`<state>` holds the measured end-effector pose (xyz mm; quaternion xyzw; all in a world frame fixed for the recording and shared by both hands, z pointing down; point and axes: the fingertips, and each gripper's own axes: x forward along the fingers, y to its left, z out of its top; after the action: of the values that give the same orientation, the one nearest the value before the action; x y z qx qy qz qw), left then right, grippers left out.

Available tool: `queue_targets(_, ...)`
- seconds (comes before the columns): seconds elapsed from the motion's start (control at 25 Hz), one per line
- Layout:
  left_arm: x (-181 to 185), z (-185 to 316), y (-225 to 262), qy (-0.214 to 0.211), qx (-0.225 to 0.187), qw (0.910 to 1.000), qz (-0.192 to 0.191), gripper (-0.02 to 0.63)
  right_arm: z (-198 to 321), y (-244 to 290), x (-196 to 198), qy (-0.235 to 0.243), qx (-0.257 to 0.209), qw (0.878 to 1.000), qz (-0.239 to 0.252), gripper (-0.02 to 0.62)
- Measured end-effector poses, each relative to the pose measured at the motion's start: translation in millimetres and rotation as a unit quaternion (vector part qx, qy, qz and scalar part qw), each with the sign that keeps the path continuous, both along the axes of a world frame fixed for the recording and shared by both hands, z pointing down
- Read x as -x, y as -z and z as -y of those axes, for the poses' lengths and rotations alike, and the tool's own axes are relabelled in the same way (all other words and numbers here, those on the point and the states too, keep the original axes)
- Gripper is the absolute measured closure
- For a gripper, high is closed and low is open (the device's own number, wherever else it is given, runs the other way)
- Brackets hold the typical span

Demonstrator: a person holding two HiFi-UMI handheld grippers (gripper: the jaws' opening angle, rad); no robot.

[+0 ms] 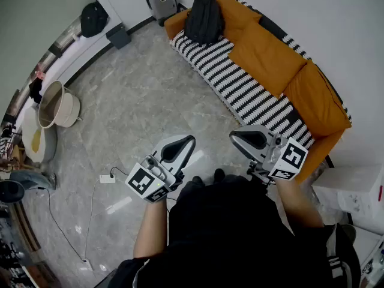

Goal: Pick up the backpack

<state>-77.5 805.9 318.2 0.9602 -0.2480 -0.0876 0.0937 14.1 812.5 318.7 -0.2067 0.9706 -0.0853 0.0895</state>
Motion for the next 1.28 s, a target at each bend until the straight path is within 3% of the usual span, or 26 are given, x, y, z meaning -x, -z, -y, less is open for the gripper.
queue_targets(0.56, -3.5, 6.8, -25.0, 0.016, 0.029, 0.9986, 0.041, 0.578, 16.8, -15.1, 0.1, 0.017, 0.011, 1.000, -0.005, 0.569)
queue_targets(1.08, -0.1, 18.5, -28.4, 0.042, 0.036, 0.9975, 0.045, 0.578, 31.7, -23.9, 7.0, 0.048, 0.027, 0.998, 0.006, 0.569)
queue_targets(1.28, 0.2, 16.5, -36.8, 0.048, 0.044, 0.9960, 0.061, 0.578, 38.1, -25.2, 2.6, 0.054, 0.052, 0.997, 0.035, 0.569)
